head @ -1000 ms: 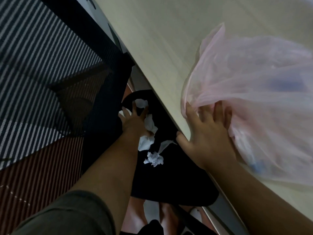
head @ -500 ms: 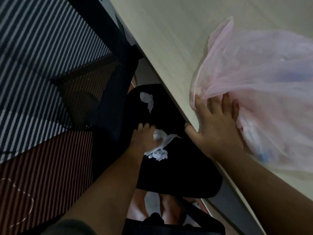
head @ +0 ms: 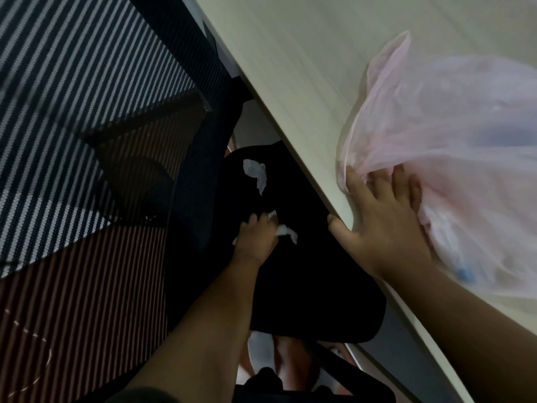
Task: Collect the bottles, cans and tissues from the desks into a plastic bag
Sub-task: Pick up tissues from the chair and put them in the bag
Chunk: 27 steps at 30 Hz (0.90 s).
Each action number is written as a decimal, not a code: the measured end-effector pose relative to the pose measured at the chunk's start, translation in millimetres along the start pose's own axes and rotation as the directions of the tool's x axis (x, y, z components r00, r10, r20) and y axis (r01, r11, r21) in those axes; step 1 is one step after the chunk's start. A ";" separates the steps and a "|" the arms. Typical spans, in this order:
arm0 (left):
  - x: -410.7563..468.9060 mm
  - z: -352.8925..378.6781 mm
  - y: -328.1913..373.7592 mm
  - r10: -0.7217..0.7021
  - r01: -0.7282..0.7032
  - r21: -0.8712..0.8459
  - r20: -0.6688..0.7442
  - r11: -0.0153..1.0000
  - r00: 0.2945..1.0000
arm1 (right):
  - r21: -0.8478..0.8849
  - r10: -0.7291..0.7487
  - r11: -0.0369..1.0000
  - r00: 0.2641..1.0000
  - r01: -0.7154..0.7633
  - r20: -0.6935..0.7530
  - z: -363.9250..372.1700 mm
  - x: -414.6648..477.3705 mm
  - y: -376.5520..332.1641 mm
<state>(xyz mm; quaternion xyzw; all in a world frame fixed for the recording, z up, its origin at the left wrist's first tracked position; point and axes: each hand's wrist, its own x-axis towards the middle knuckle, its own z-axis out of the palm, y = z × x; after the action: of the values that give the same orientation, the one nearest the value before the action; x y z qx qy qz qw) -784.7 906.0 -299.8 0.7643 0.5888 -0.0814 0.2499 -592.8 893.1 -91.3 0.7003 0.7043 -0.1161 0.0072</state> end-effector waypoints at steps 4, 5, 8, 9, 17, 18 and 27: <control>46.7 -41.4 -17.9 -0.085 0.077 -0.054 -0.165 0.996 0.983 | -0.011 0.010 1.000 1.000 -0.010 0.021 -0.9 1.3 -0.1; 56.0 -42.8 -24.3 -0.086 0.079 -0.056 -0.151 0.995 0.985 | -0.016 0.013 1.000 1.000 -0.013 0.024 -0.7 1.3 0.2; 74.5 -50.6 -34.3 -0.120 0.122 -0.012 0.083 0.992 0.989 | -0.022 0.018 1.000 1.000 -0.017 0.024 -1.0 2.1 -1.0; 79.6 -54.0 -35.8 -0.179 0.181 0.009 0.211 0.983 0.961 | -0.026 0.018 1.000 0.999 -0.018 0.026 -1.1 2.1 -0.8; 76.9 -39.0 -51.9 -0.252 0.262 -0.099 0.102 0.960 0.962 | -0.044 0.010 0.999 0.999 -0.008 0.041 -3.7 2.7 -1.0; 77.2 -42.1 -50.2 -0.244 0.250 -0.092 0.068 0.964 0.967 | -0.040 0.011 0.999 0.999 -0.009 0.041 -4.0 2.5 -1.1; 107.8 -48.7 -52.8 -0.183 0.191 -0.001 0.289 0.982 0.940 | -0.031 0.004 1.000 1.000 -0.003 0.008 -0.1 3.7 0.2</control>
<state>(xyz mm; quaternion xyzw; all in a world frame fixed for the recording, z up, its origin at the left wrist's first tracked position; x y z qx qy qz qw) -811.0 1031.5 -318.0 0.6813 0.6173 -0.2065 0.3349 -592.7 896.8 -91.9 0.7009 0.7047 -0.1081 0.0210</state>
